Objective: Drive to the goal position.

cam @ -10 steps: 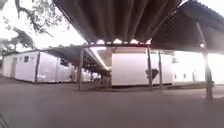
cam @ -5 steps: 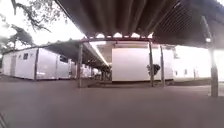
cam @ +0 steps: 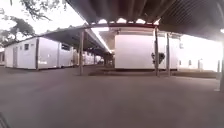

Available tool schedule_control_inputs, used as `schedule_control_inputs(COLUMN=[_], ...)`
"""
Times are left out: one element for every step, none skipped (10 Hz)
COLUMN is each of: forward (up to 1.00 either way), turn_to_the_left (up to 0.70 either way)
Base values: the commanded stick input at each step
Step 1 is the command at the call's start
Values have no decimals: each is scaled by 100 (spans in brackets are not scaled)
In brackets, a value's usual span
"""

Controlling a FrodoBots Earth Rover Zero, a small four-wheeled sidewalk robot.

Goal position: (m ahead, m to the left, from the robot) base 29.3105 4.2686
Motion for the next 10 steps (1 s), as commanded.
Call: schedule_control_inputs(forward=[82,85,84,7,0,44,85,85,85,85], turn_to_the_left=[0,0,0,0,0,0,0,0,0,0])
